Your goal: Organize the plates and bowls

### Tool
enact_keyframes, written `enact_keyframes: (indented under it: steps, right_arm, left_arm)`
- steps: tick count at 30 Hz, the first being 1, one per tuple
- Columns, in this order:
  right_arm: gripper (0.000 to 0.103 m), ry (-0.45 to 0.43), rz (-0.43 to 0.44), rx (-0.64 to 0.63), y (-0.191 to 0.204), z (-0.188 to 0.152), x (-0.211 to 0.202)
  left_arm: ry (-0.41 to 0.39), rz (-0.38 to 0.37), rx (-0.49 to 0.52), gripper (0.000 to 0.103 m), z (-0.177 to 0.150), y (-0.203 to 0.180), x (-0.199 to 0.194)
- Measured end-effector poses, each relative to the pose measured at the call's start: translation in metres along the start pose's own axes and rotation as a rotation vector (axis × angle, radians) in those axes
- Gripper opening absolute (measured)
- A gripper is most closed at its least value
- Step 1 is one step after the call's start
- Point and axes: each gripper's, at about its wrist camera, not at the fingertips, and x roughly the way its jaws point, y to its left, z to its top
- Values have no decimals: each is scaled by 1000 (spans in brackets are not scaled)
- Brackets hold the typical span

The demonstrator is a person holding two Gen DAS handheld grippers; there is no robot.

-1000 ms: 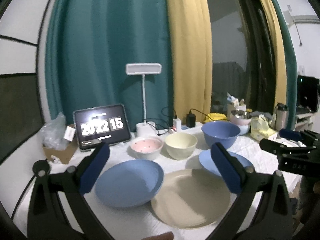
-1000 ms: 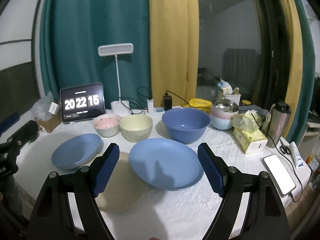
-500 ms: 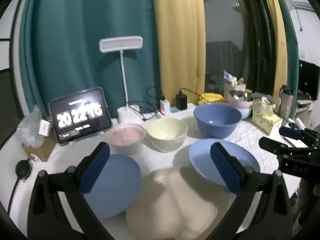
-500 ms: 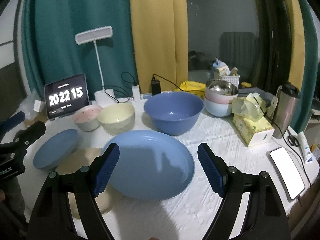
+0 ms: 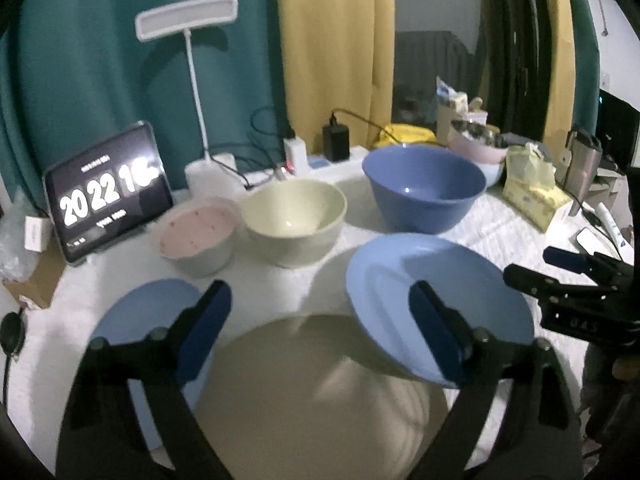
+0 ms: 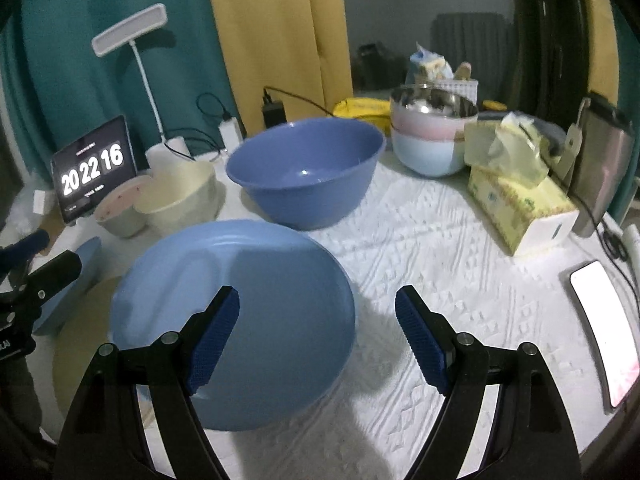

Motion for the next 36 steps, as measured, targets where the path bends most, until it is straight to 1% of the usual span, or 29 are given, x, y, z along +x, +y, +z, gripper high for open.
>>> enact_keyframes:
  steps: [3, 5, 6, 8, 9, 10, 11, 12, 14, 15, 16, 18, 19, 20, 21, 25, 29, 36]
  right_arm:
    - [83, 30, 7, 18, -8, -2, 12]
    - [83, 50, 15, 31, -12, -4, 19]
    - [83, 59, 21, 38, -14, -5, 23]
    - [83, 74, 31, 46, -17, -5, 28]
    - [82, 81, 35, 48, -18, -6, 31]
    - [79, 91, 40, 51, -19, -7, 34]
    - [72, 103, 46, 55, -19, -8, 37]
    - [69, 120, 51, 58, -19, -8, 41]
    - [58, 138, 60, 57, -19, -10, 45]
    - [52, 146, 65, 57, -18, -10, 47]
    - [49, 153, 72, 59, -18, -12, 49]
    - [34, 164, 68, 60, -18, -14, 52]
    - [29, 163, 61, 58, -18, -14, 52]
    - [20, 163, 60, 57, -18, -14, 51]
    - [15, 162, 56, 53, -18, -15, 50]
    - [15, 131, 53, 29, -17, -17, 40]
    - [15, 114, 41, 33, -19, -19, 28]
    - [15, 95, -12, 58, -41, -26, 12]
  left_arm:
    - [36, -2, 12, 86, -2, -5, 16]
    - [66, -1, 17, 75, -4, -8, 26]
    - [79, -1, 20, 72, -5, -10, 31]
    - [108, 2, 23, 63, -6, -13, 39]
    - [128, -1, 24, 60, -7, -14, 45]
    - [143, -4, 24, 54, -8, -15, 48]
    - [159, -9, 25, 51, -9, -16, 52]
    - [167, -11, 27, 50, -10, -17, 54]
    - [178, -14, 33, 44, -12, -20, 58]
    - [183, -22, 32, 43, -12, -20, 59]
    - [183, -26, 31, 40, -13, -21, 59]
    - [188, -27, 38, 32, -13, -24, 60]
    - [193, -19, 42, 28, -15, -26, 60]
    - [188, -9, 41, 28, -15, -26, 60]
    - [190, -14, 36, 28, -15, -25, 59]
    - [180, -14, 36, 26, -15, -28, 50]
    - [163, -26, 51, 26, -15, -38, 38]
    - [171, -95, 103, 26, -21, -68, 28]
